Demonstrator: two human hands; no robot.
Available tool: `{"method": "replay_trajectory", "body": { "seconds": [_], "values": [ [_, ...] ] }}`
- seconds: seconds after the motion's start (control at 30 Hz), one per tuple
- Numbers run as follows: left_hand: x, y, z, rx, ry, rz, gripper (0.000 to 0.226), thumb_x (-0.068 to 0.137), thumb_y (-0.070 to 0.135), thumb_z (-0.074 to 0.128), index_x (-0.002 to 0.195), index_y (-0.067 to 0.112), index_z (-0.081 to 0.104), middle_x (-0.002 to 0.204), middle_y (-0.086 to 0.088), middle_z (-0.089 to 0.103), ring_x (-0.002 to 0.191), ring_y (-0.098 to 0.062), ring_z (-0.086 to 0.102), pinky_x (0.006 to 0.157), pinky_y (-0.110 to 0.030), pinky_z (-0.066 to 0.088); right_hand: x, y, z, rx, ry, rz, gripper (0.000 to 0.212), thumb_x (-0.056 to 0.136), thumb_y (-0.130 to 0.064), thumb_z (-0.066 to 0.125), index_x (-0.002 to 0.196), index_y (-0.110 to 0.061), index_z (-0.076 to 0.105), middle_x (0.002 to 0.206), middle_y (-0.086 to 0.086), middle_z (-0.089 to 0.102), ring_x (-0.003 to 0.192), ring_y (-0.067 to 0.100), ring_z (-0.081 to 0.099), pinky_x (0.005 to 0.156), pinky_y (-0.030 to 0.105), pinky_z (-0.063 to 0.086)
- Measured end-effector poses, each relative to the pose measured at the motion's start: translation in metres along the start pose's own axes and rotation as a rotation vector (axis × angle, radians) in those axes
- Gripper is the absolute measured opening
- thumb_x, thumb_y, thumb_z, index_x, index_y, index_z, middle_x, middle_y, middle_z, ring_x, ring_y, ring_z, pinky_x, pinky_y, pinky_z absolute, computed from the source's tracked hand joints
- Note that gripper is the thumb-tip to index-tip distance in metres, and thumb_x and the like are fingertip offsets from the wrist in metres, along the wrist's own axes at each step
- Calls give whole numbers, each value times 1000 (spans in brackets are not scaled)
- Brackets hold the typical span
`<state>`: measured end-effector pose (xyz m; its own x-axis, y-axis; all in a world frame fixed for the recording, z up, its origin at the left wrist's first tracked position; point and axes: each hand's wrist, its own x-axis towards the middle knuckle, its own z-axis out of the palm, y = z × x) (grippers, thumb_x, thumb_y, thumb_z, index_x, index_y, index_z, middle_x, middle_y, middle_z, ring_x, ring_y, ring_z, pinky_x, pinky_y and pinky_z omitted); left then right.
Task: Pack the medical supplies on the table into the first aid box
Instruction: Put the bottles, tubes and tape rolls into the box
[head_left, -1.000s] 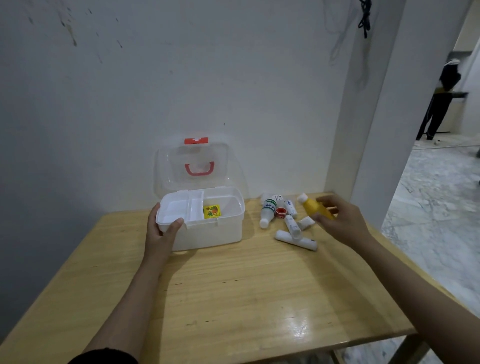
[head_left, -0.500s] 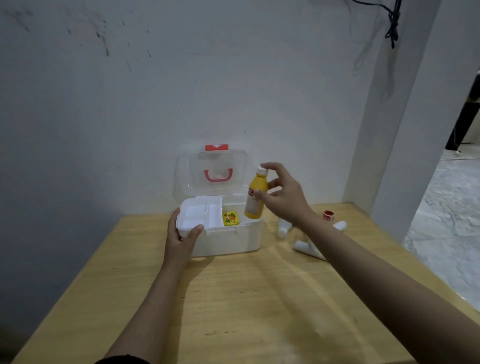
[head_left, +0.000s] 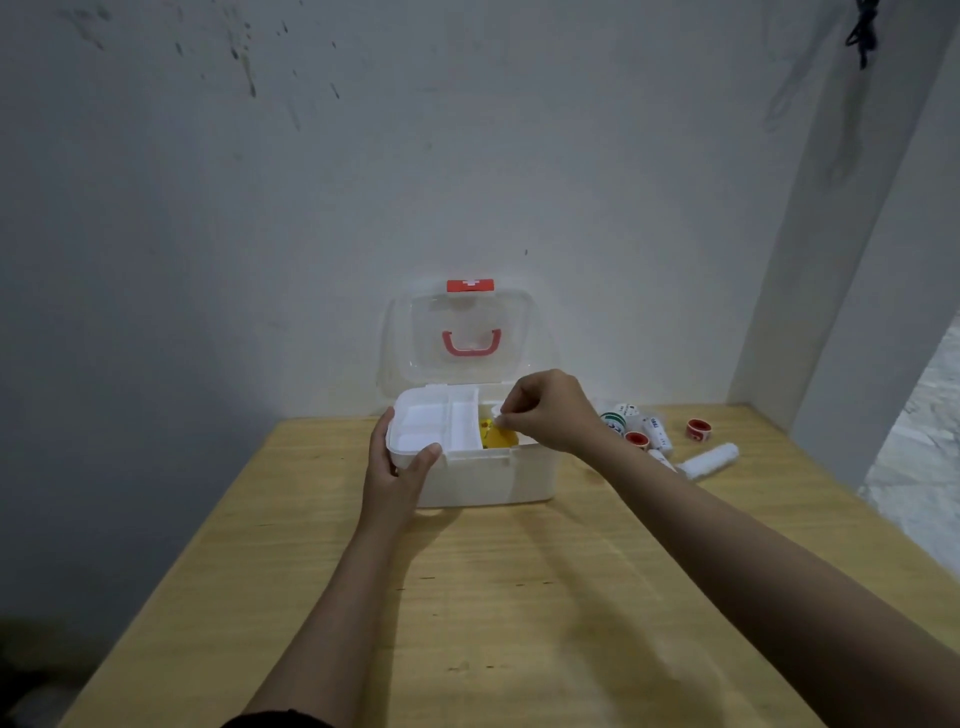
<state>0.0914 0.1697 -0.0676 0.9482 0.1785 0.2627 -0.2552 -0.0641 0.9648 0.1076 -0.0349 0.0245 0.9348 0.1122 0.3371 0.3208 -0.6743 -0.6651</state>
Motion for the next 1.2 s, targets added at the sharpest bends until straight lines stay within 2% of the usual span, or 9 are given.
{"method": "replay_trajectory", "body": {
  "seconds": [0.2,0.33,0.4,0.53,0.63,0.73,0.93,1.03,1.2],
  "values": [
    [0,0,0,2,12,9,83,66,49,67,140,38,31,131,9,43,114,-13,47,79,-24,47,-7,5,-5,21,-31,-7,18,75,-26,78,88,-13,74,86,2,73,81,12,67,72,25,56],
    [0,2,1,-17,18,19,83,66,47,69,140,34,33,131,10,44,116,-12,47,76,-18,43,-19,13,-22,39,15,-20,18,76,-18,76,93,-12,74,91,1,73,80,5,65,67,6,48],
    [0,2,1,-17,21,15,82,67,44,68,140,33,33,131,11,44,116,-11,46,77,-17,42,-28,22,-38,40,75,-19,14,77,-13,74,91,-12,75,88,0,73,77,3,65,66,2,47],
    [0,0,0,-40,9,6,87,62,52,70,139,36,33,131,11,46,115,-10,48,82,-23,44,-51,49,-76,-4,61,34,11,78,-13,73,88,-13,75,82,-5,72,78,5,68,69,13,52],
    [0,0,2,-36,30,10,74,77,36,71,140,34,33,132,9,45,115,-13,48,81,-21,44,-70,74,-96,-157,3,99,9,75,-16,76,83,-16,75,79,-7,73,77,7,68,71,26,54],
    [2,-2,3,-29,40,12,69,82,29,69,140,35,32,133,8,44,117,-16,47,84,-26,44,-92,96,-104,-277,-28,168,10,75,-20,76,84,-21,73,81,-8,68,73,6,63,66,24,47],
    [0,-2,3,-22,39,28,74,76,36,67,142,32,32,134,7,44,117,-15,46,84,-25,42,-126,131,-94,-375,-35,175,42,74,-34,74,115,-29,66,110,-7,65,79,6,56,66,21,47],
    [1,-2,3,-22,41,30,74,77,35,68,141,32,33,134,7,44,117,-15,47,85,-25,42,-134,139,-84,-375,79,205,42,72,-42,74,111,-31,64,106,-6,66,80,12,61,66,30,49],
    [1,-2,4,-29,49,27,66,86,24,66,141,31,33,133,8,45,119,-14,47,85,-22,42,-140,144,-69,-326,320,188,14,81,-38,64,90,-28,62,90,-14,68,71,10,61,55,25,42]
  ]
}}
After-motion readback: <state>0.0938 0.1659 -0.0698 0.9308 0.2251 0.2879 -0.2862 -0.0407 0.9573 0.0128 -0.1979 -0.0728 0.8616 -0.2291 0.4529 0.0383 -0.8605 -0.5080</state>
